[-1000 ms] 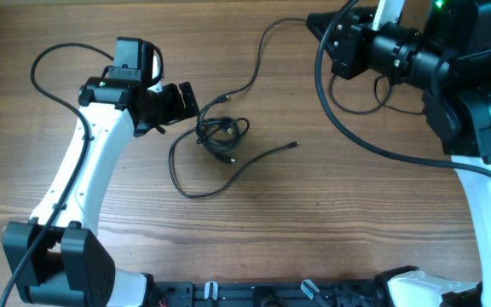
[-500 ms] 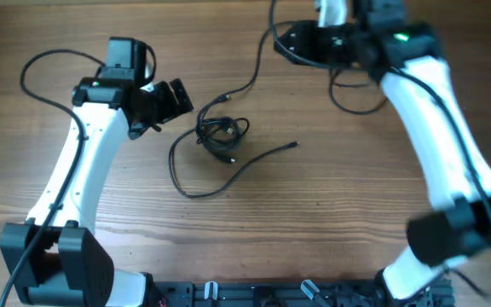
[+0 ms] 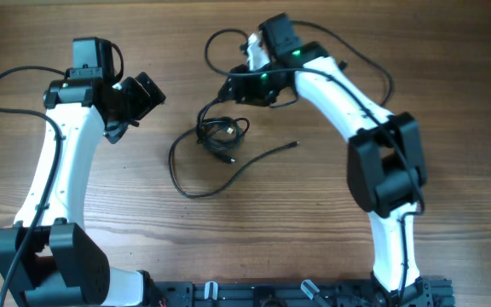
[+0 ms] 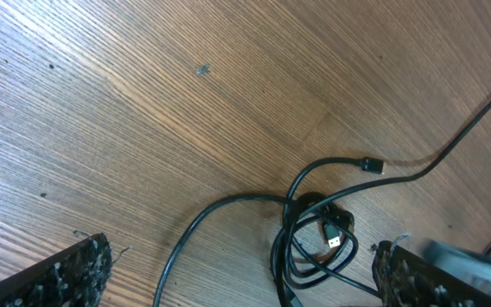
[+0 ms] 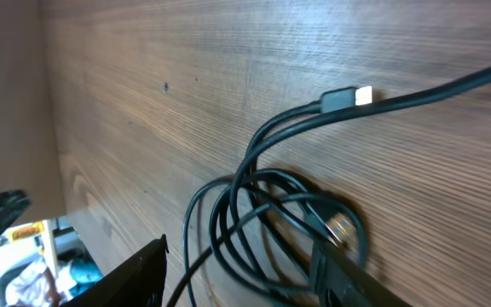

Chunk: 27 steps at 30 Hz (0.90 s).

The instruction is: Untangle cables

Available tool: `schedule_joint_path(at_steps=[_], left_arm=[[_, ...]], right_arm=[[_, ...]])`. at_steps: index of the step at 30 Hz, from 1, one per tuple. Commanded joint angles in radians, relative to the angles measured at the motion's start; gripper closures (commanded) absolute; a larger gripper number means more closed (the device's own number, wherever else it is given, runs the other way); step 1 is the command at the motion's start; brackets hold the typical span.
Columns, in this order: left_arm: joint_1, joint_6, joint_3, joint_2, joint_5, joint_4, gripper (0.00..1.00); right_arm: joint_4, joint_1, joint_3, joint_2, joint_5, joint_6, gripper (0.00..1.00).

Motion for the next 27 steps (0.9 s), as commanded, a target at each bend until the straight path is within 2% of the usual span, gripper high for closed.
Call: schedule_joint_path(at_steps=[1, 9, 16, 22, 24, 27], left_arm=[[0.002, -0.017, 0.003, -0.002, -0.009, 0.002, 0.0], [0.002, -0.017, 0.003, -0.002, -0.009, 0.002, 0.0], [0.002, -0.017, 0.003, -0.002, -0.009, -0.004, 0.0], [0.002, -0.017, 0.003, -0.002, -0.009, -0.005, 0.0], [0.002, -0.017, 0.003, -0.002, -0.009, -0.005, 0.0], [0.002, -0.017, 0.003, -0.002, -0.01, -0.005, 0.0]], right_arm=[[0.054, 0.024, 0.009, 0.06, -0.025, 0.084, 0.44], [0.19, 0.062, 0.009, 0.129, 0.013, 0.163, 0.44], [0.2, 0.091, 0.009, 0.171, 0.055, 0.174, 0.45], [0.283, 0.093, 0.009, 0.181, 0.056, 0.181, 0.52], [0.331, 0.093, 0.009, 0.181, 0.052, 0.187, 0.6], [0.34, 0.094, 0.009, 0.181, 0.05, 0.185, 0.86]])
